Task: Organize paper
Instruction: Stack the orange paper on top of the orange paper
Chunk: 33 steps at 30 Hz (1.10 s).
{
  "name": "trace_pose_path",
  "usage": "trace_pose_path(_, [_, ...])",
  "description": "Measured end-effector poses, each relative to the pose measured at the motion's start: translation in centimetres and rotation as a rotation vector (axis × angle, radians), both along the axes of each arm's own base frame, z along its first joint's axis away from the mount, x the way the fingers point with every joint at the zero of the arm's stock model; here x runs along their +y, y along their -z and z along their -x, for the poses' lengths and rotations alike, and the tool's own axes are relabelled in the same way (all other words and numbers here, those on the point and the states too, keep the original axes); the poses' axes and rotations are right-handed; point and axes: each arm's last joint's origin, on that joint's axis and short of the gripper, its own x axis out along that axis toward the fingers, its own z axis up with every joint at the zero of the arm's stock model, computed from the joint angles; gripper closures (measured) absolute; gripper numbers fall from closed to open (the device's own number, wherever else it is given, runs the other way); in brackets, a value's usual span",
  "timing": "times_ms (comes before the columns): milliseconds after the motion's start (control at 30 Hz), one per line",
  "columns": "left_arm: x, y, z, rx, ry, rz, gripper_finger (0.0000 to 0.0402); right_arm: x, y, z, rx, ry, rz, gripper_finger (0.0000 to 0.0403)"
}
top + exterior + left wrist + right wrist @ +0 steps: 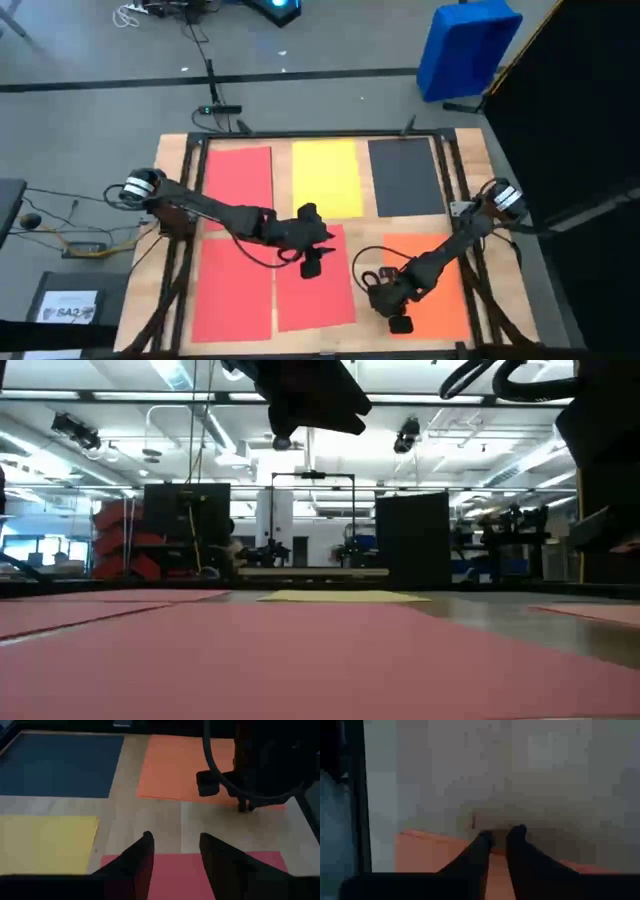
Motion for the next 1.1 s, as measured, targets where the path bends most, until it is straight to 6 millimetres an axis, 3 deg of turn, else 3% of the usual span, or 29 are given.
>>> trace_pose_path(933, [-0.01, 0.0, 0.0, 0.0, 0.0, 0.0, 0.0259, 0.0, 0.11, 0.12, 0.018, -0.009, -0.01, 0.0363])
trace_pose_path(1100, [-0.01, 0.0, 0.0, 0.0, 0.0, 0.0, 0.0259, -0.17, -0.77, 0.03, -0.046, 0.016, -0.003, 0.0363])
